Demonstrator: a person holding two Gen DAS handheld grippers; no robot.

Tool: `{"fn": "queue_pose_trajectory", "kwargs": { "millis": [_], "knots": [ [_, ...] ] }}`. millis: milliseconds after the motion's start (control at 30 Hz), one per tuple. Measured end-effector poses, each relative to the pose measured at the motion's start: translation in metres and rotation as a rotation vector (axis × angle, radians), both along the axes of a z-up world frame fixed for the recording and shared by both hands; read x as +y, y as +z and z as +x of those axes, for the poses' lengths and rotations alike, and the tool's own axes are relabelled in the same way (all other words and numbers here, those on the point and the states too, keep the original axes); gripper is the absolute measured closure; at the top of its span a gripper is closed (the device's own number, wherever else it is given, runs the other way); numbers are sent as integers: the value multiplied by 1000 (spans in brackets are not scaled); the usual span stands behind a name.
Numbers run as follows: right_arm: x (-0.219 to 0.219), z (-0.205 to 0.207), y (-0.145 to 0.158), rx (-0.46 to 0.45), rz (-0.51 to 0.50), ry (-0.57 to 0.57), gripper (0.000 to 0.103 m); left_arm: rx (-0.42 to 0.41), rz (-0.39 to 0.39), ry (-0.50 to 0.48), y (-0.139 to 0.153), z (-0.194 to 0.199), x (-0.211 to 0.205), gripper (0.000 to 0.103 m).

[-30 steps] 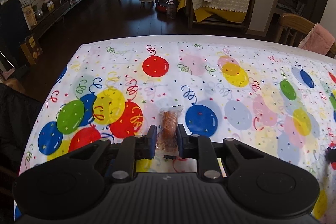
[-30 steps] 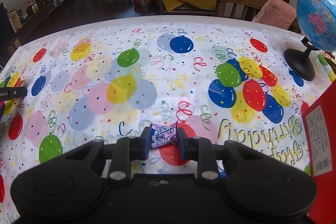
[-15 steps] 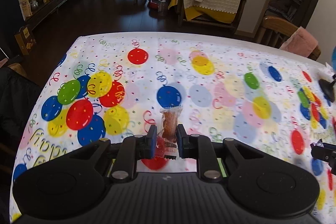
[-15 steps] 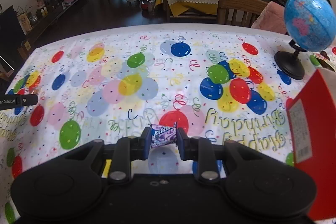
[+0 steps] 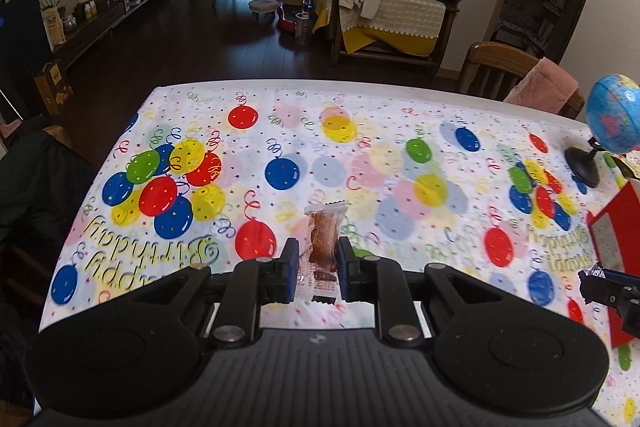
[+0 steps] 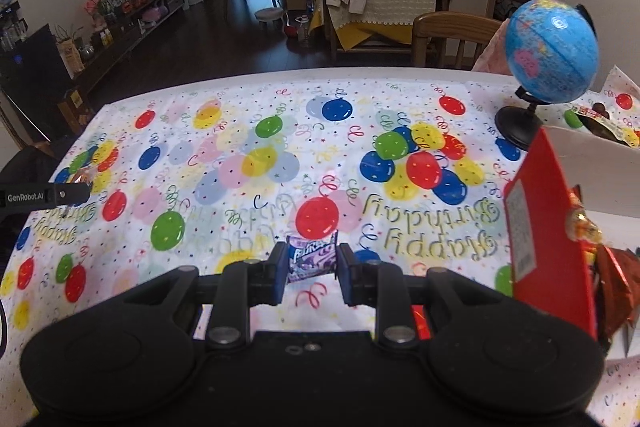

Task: Organize snacks
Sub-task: 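Carry the purple packet and clear packet over the red box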

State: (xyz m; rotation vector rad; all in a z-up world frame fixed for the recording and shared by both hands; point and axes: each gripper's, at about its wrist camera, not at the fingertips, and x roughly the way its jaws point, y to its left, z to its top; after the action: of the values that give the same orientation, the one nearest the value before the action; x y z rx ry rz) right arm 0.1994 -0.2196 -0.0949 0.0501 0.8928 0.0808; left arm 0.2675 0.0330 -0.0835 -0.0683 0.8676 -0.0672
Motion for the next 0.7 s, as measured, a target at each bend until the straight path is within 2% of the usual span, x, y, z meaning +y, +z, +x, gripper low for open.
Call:
{"fn": "queue_pose_trajectory", "kwargs": {
  "millis": [300,700],
  "knots": [
    [-47,-41,25,-37,32,2,79,-40,13,-15,34,-45,-51,84],
    [-131,-81,50,-93,51,-33,79,-67,8,-99,57,-81,-150,84]
  ]
}}
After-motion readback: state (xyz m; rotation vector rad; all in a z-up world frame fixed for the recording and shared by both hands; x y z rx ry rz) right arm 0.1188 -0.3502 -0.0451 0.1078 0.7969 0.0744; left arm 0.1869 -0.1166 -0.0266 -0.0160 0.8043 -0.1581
